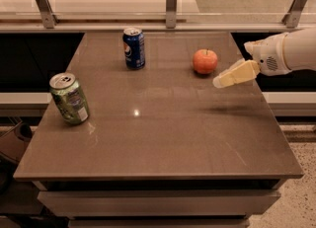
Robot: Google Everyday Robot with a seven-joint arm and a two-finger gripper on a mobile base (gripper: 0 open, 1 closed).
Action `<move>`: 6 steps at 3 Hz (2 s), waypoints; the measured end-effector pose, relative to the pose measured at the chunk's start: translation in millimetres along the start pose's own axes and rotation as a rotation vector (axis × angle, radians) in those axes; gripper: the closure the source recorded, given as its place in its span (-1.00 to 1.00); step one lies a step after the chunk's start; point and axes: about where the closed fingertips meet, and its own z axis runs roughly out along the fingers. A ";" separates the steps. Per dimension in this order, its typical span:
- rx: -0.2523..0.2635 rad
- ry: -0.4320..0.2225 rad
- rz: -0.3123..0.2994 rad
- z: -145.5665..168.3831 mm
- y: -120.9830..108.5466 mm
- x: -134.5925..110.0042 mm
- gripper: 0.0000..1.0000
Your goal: Move apple near green can
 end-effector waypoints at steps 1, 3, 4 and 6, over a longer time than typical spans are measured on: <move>-0.014 -0.056 0.001 17.6 -8.9 -10.1 -1.00; -0.031 -0.166 0.004 51.4 -28.6 -32.8 -1.00; -0.037 -0.185 0.024 63.3 -35.5 -31.2 -1.00; -0.071 -0.216 0.066 89.9 -39.3 -23.0 -1.00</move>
Offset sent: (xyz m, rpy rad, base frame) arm 0.0732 0.0284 0.0044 0.1691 -0.1242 0.0436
